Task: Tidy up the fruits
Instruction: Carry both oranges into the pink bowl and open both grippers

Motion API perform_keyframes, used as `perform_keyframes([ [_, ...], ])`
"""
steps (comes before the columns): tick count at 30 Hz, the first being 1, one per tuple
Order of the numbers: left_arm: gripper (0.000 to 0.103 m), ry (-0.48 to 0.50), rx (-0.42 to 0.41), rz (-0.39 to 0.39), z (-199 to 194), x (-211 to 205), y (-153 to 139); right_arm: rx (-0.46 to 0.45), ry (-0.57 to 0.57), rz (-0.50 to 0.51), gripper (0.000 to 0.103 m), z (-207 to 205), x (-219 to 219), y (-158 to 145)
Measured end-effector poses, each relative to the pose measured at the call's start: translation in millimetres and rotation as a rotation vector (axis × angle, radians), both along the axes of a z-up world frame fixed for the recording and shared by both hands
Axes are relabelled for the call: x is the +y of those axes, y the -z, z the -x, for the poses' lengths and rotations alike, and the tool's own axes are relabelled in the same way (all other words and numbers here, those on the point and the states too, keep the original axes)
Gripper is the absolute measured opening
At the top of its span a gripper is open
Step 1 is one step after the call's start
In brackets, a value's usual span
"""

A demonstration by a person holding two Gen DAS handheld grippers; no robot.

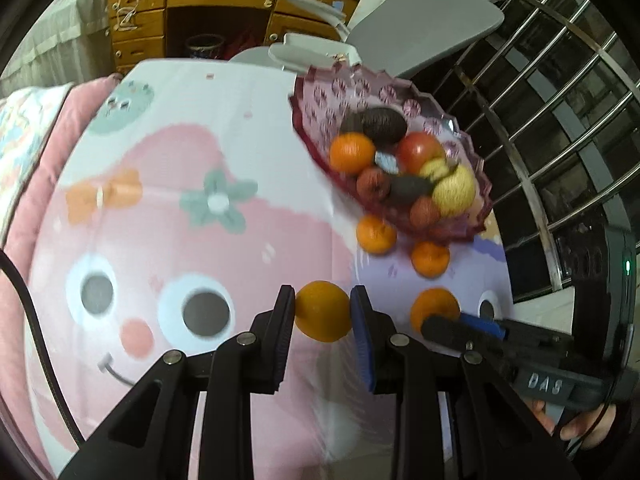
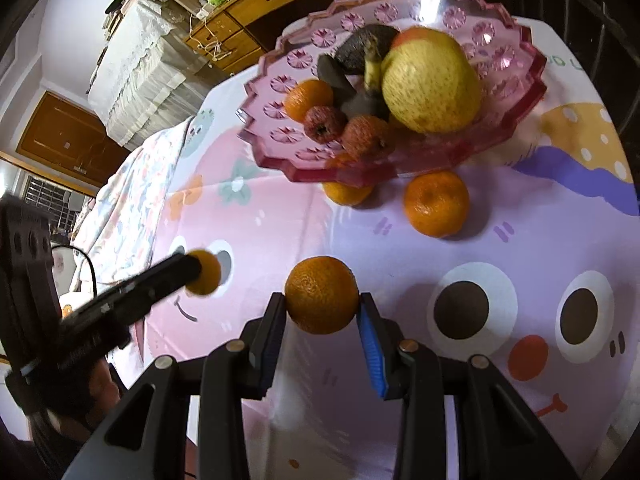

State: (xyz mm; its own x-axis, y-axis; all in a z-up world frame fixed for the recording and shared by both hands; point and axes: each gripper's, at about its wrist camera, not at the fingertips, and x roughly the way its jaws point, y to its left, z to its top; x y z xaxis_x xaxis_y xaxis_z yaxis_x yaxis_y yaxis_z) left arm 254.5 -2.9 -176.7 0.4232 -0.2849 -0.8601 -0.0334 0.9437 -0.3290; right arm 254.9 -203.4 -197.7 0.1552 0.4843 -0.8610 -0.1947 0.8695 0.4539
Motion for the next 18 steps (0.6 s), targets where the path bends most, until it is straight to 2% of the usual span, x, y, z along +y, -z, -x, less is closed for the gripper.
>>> perform_keyframes([
  [11,0.027,0.094,-0.174,-0.031,-73.2,19.8,-54.9,-0.121,0.070,-0.021,0.037,-14.2,23.2,-42.7],
  [18,0.027,0.150,-0.241,0.005,-113.5,11.5,-55.7,-0.186,0.151,0.003,0.037,-32.3,25.9,-51.1],
])
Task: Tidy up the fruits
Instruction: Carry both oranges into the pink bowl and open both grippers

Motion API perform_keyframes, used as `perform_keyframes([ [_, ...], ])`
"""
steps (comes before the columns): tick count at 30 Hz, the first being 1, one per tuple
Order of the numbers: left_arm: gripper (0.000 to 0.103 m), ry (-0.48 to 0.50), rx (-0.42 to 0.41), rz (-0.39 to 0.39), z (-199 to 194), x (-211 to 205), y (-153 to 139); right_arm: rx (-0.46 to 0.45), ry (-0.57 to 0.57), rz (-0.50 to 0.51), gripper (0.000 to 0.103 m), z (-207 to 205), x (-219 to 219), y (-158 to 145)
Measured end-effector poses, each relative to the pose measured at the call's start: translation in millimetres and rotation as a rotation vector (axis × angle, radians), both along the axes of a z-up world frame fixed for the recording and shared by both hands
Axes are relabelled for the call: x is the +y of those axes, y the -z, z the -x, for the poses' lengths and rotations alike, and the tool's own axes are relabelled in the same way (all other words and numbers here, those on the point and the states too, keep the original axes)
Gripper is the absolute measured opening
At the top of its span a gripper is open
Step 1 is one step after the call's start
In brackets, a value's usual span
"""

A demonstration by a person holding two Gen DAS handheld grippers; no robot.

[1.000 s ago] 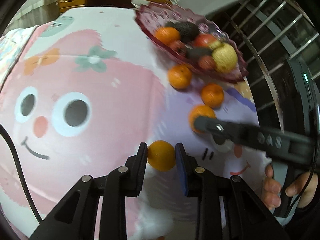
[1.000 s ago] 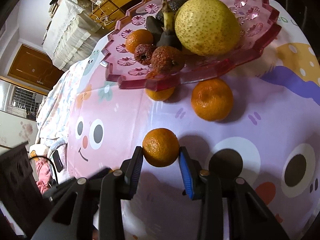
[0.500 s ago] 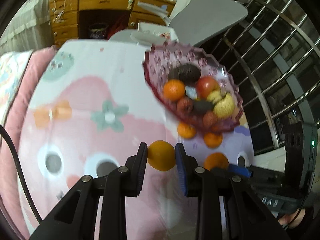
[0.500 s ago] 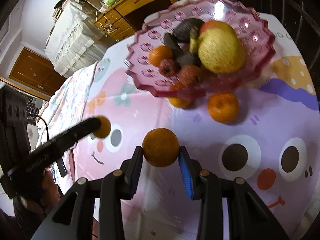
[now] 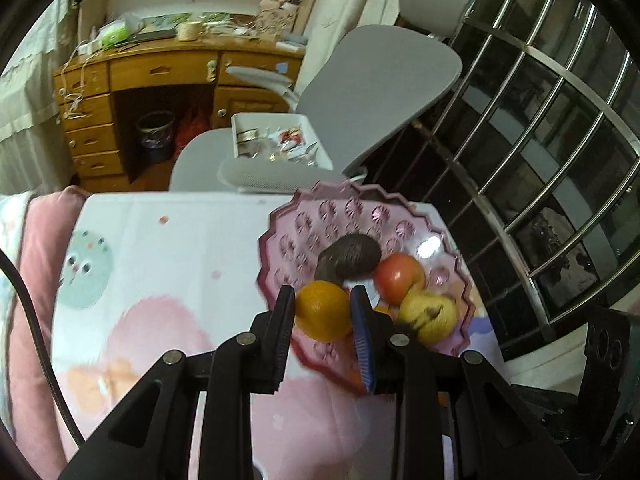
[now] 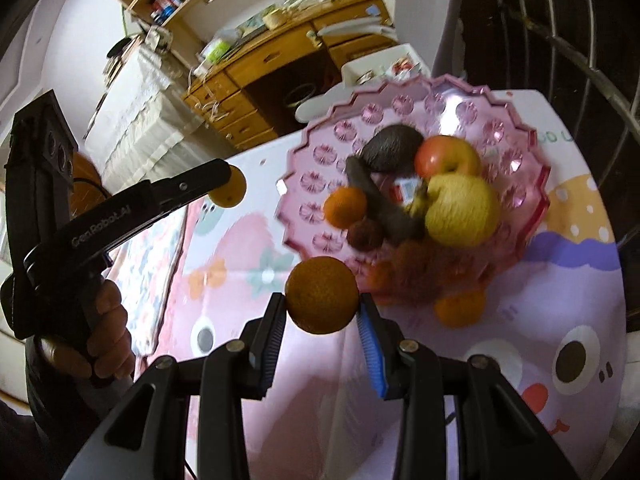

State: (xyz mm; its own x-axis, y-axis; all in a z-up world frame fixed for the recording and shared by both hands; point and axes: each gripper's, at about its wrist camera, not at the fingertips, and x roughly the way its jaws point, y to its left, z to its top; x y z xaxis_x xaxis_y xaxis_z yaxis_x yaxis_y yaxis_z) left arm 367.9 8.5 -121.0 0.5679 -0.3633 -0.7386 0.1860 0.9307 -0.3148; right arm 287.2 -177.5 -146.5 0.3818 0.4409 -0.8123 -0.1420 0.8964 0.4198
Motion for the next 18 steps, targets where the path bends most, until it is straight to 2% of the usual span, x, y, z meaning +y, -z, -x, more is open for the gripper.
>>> perform_keyframes([
  [5,0.027,0.017,-0.013,0.027,-16.5,-6.2,15.9,-0.032,0.053,0.027,0.037,-8.5,-2.2,2.9],
  [12,0.027,0.019,0.036,0.042,-30.3,-7.9,40.7,-0.019,0.088,0.042,0.038,-15.7,-1.0,14.1],
  [14,0.034,0.016,0.048,0.046,-34.0,-9.4,46.5,-0.023,0.095,0.046,0.038,-16.9,-0.1,15.9],
  [16,0.044,0.024,0.062,0.034,-35.3,-12.7,50.1,-0.033,0.100,0.053,0.038,-16.8,0.2,15.8],
  [18,0.047,0.031,0.064,0.025,-34.7,-15.4,50.9,-0.053,0.102,0.053,0.038,-16.1,-0.1,13.1],
])
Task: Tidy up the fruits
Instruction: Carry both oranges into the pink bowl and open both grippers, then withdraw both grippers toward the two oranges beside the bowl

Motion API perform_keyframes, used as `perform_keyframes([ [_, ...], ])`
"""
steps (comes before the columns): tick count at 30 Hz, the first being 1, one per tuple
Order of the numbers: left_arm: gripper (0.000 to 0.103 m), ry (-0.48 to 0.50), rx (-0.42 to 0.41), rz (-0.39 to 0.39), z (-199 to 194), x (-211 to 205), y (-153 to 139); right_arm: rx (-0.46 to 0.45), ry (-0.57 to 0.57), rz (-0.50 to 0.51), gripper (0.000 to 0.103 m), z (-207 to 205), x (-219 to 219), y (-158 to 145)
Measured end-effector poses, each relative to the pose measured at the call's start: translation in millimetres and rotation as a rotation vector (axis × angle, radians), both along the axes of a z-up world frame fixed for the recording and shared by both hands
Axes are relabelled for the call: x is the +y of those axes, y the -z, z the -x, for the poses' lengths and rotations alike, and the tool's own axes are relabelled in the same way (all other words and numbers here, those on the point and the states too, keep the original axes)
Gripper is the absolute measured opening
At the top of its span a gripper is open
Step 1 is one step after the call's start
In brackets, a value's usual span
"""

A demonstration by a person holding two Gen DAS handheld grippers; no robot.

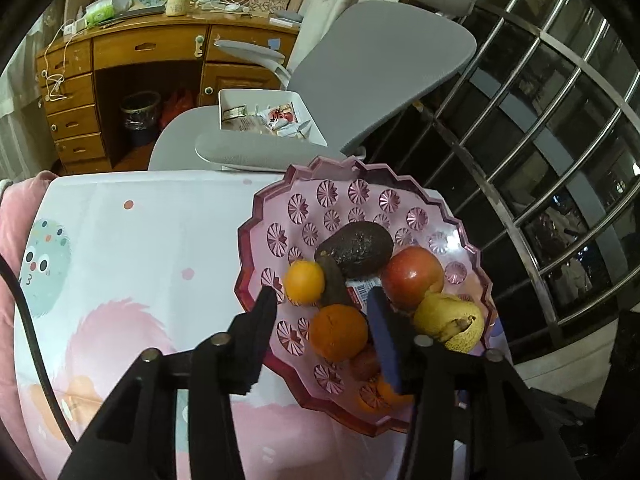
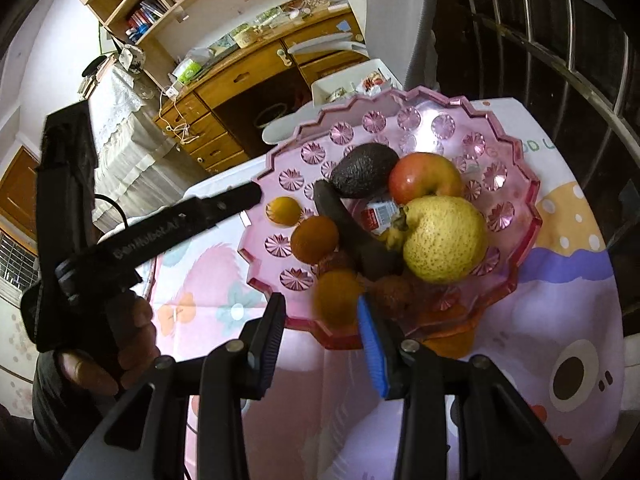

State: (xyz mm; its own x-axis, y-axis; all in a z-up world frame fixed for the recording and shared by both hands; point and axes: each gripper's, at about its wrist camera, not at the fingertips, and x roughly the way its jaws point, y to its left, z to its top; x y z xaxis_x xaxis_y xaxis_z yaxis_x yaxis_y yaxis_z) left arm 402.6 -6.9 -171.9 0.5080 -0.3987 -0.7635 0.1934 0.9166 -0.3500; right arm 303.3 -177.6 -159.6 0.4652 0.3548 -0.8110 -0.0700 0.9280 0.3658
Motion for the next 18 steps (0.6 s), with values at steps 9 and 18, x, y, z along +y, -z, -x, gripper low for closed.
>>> perform_keyframes([
  [9,0.066,-0.018,-0.003,-0.029,18.0,-3.0,-9.8,-0.028,0.040,0.004,0.038,14.4,-16.2,-6.9],
  [18,0.076,-0.048,0.027,-0.029,62.4,2.3,-10.8,-0.072,0.062,0.037,0.047,47.9,-38.0,-11.4],
])
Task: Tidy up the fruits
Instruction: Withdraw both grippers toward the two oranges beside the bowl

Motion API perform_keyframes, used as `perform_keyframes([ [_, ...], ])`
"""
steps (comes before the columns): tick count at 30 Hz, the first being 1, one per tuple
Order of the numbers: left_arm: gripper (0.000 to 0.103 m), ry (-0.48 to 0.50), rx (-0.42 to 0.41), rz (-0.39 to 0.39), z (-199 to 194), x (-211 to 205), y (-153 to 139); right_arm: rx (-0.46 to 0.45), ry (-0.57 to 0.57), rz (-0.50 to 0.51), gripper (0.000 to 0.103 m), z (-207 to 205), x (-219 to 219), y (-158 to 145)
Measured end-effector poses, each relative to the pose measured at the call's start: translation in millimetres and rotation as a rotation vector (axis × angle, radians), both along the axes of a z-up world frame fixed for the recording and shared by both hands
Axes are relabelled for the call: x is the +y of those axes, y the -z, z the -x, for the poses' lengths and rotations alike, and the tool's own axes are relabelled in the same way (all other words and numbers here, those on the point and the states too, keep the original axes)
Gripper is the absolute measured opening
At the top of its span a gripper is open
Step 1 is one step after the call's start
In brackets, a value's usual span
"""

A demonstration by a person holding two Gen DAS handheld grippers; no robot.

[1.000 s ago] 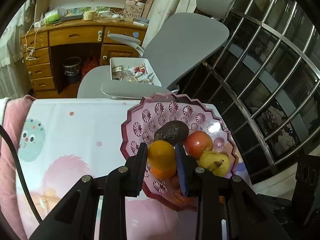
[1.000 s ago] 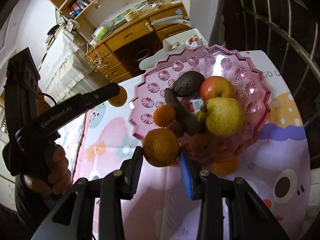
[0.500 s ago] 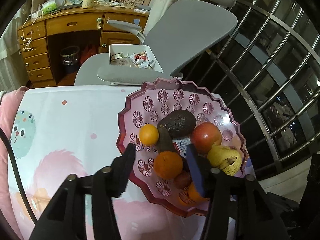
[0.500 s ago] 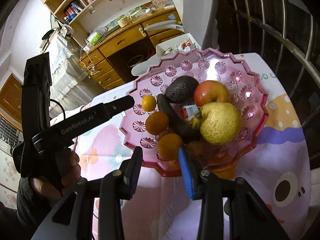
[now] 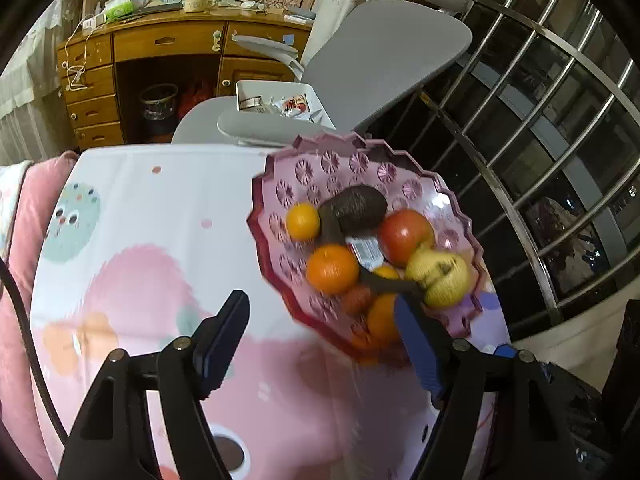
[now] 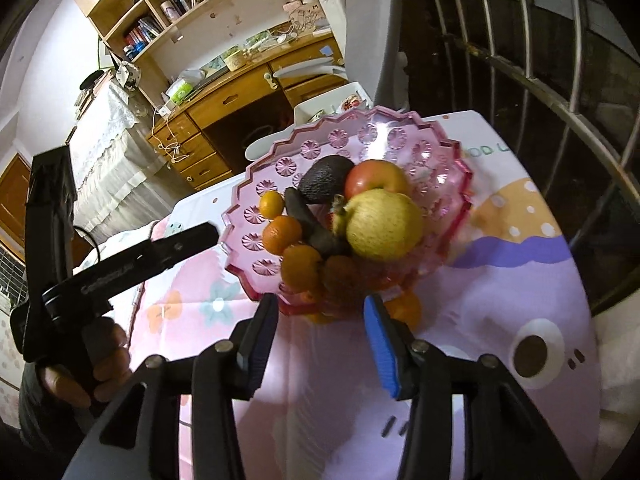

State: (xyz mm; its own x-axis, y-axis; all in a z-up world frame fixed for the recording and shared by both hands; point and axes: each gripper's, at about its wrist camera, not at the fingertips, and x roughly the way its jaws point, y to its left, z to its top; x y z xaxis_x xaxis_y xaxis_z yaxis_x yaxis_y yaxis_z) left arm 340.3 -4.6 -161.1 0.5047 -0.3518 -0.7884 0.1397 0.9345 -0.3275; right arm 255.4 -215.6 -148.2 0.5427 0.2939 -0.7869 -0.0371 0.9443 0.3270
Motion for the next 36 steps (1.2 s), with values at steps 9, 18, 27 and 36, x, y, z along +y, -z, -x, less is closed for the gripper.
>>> perform_keyframes([
  [9,0.076,0.006,0.069,-0.014,40.4,-10.8,16.4,-0.049,-0.008,0.094,0.063,26.6,-20.1,2.9],
  [18,0.077,0.002,0.070,-0.015,58.3,-30.9,31.9,-0.121,-0.124,0.242,0.072,36.9,-18.7,12.2],
  [27,0.077,0.003,0.049,-0.047,51.5,-49.6,51.2,-0.175,-0.287,0.407,0.073,34.5,-8.0,32.7],
  [36,0.077,0.029,0.033,-0.083,40.4,-70.7,78.3,-0.195,-0.395,0.448,0.073,18.7,-9.1,64.7],
])
